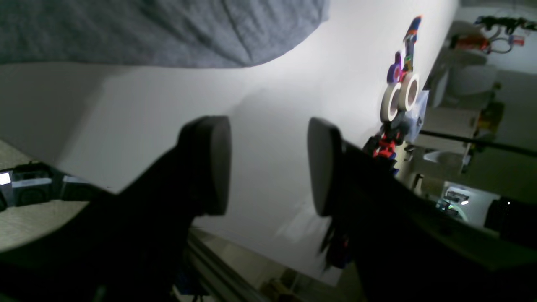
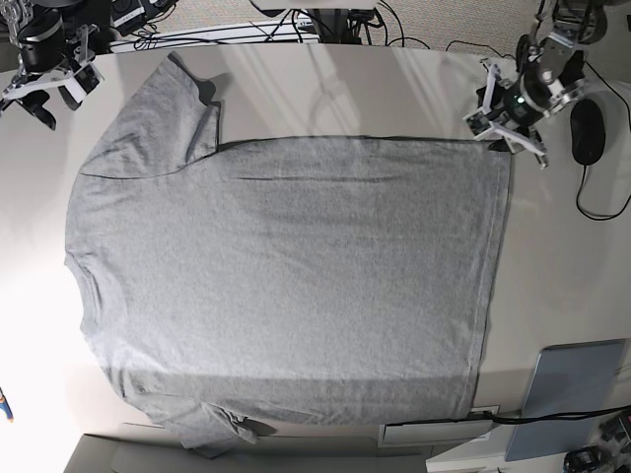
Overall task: Fold the T-shirt properly
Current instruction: 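Lower both grippers to the shoulder corners of the grey T-shirt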
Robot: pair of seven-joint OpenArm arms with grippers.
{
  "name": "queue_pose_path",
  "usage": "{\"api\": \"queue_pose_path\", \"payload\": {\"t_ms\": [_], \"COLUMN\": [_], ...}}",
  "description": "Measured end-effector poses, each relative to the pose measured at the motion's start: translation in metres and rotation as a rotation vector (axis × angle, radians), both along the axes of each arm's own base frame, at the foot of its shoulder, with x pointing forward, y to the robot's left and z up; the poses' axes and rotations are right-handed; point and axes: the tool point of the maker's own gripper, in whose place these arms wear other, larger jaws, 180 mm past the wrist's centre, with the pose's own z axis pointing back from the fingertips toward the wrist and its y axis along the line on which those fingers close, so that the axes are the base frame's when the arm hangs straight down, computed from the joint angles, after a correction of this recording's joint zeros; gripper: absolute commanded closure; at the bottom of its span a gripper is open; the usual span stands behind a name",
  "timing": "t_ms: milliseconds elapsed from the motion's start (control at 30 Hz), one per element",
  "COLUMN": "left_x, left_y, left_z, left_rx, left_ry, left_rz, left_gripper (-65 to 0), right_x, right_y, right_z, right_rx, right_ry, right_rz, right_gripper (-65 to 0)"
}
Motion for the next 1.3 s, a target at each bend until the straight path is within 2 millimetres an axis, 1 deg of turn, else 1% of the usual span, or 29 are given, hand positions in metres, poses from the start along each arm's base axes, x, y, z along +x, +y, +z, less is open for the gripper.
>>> {"api": "queue_pose_path", "payload": {"t_ms": [100, 200, 367, 400, 433, 500, 567, 633, 667, 733, 800, 967, 1167, 1233, 1300], "left_x": [0.016, 0.027, 0.033, 0.034, 0.035, 0.034, 0.03, 0.026, 0.025, 0.025, 0.025, 0.024, 0.024, 0.024, 0.024], "left_y": [0.002, 0.009, 0.015, 0.016, 0.019, 0.022, 0.023, 0.022, 0.022, 0.022, 0.022, 0.023, 0.023, 0.023, 0.022], "left_z": [-0.003, -0.005, -0.008, -0.009, -0.009, -0.011, -0.014, -0.017, -0.018, -0.018, -0.018, -0.019, -0.019, -0.019, -0.019], "left_rx": [0.016, 0.033, 0.021, 0.026, 0.04, 0.047, 0.065, 0.069, 0.071, 0.072, 0.071, 0.077, 0.074, 0.075, 0.073], "left_ry": [-0.028, -0.052, -0.044, -0.049, -0.06, -0.058, -0.034, -0.004, 0.0, 0.001, 0.001, 0.004, 0.004, 0.005, 0.004], "left_rz": [-0.004, 0.012, 0.002, -0.005, -0.02, -0.028, -0.046, -0.064, -0.065, -0.067, -0.066, -0.062, -0.062, -0.062, -0.061], "left_gripper": [-26.4, -26.4, -26.3, -25.3, -23.6, -18.1, -10.4, -1.0, 0.0, 0.0, 0.0, 0.0, 0.0, 0.0, 0.0], "right_x": [0.002, 0.002, 0.003, 0.003, 0.002, 0.002, 0.003, 0.004, 0.004, 0.003, 0.005, 0.008, 0.018, 0.016, 0.011], "right_y": [0.0, -0.002, -0.004, -0.004, -0.003, 0.002, 0.007, 0.014, 0.017, 0.021, 0.02, -0.001, -0.009, -0.008, -0.003], "right_z": [0.001, 0.002, 0.004, 0.004, 0.002, -0.004, -0.008, -0.012, -0.015, -0.018, -0.019, -0.027, -0.031, -0.042, -0.061], "right_rx": [-0.002, -0.034, -0.071, -0.071, -0.069, -0.059, -0.048, -0.031, -0.024, -0.014, -0.025, -0.09, -0.09, -0.07, -0.057], "right_ry": [-0.005, -0.006, -0.006, -0.003, 0.009, 0.049, 0.08, 0.107, 0.125, 0.148, 0.167, 0.245, 0.248, 0.272, 0.321], "right_rz": [0.001, 0.012, 0.031, 0.032, 0.039, 0.066, 0.1, 0.14, 0.156, 0.181, 0.206, 0.247, 0.252, 0.252, 0.278], "right_gripper": [-29.2, -29.2, -29.2, -29.2, -29.2, -29.2, -29.2, -29.2, -29.2, -29.2, -29.2, -29.2, -29.1, -29.1, -29.1]}}
